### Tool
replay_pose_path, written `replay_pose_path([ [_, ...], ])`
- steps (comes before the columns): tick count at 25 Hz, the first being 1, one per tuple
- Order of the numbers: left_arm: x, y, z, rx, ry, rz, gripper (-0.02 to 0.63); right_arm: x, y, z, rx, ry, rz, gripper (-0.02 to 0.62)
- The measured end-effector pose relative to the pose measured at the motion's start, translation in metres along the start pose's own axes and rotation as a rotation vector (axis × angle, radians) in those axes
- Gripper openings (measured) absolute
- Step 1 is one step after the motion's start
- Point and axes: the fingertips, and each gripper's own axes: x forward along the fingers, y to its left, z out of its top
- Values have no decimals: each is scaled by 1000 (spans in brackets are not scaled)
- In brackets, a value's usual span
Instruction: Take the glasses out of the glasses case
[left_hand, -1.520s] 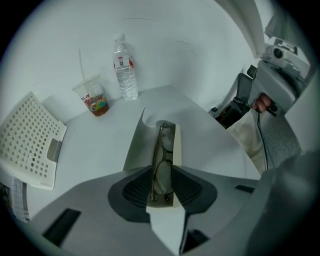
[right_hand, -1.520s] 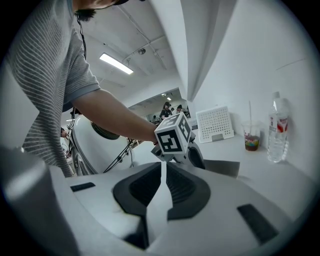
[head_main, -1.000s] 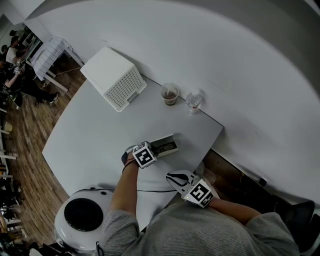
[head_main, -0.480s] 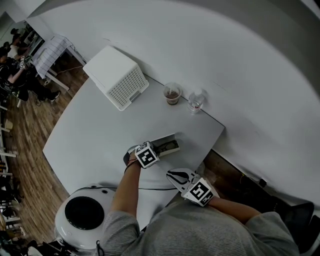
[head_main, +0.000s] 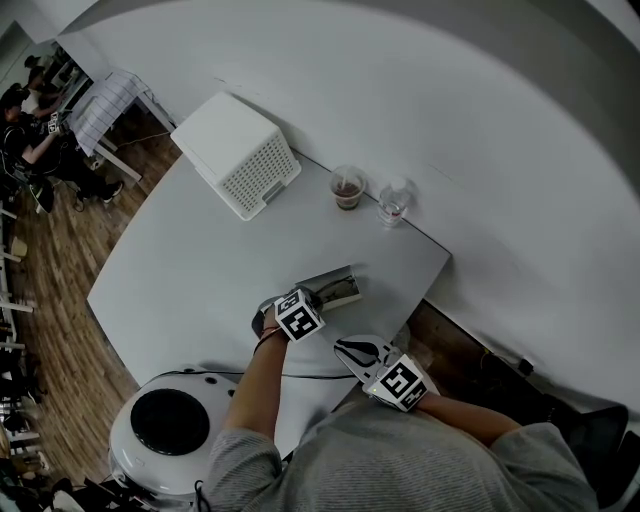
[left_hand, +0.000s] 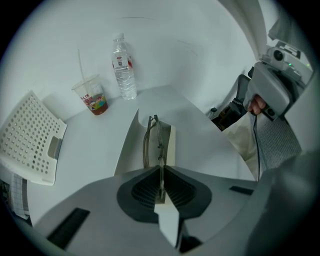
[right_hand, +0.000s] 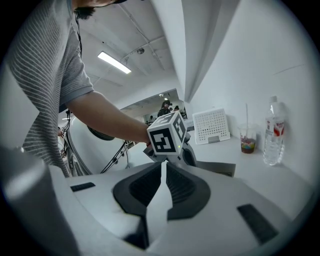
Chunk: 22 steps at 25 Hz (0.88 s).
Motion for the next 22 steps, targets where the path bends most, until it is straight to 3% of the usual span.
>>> replay_pose_path([
  [11, -13, 9, 6, -88, -101, 152, 18, -4, -7, 6, 0, -17, -29, 21],
  [22, -28, 11, 14, -152, -187, 178, 18, -4, -15, 9, -29, -10, -63, 21],
])
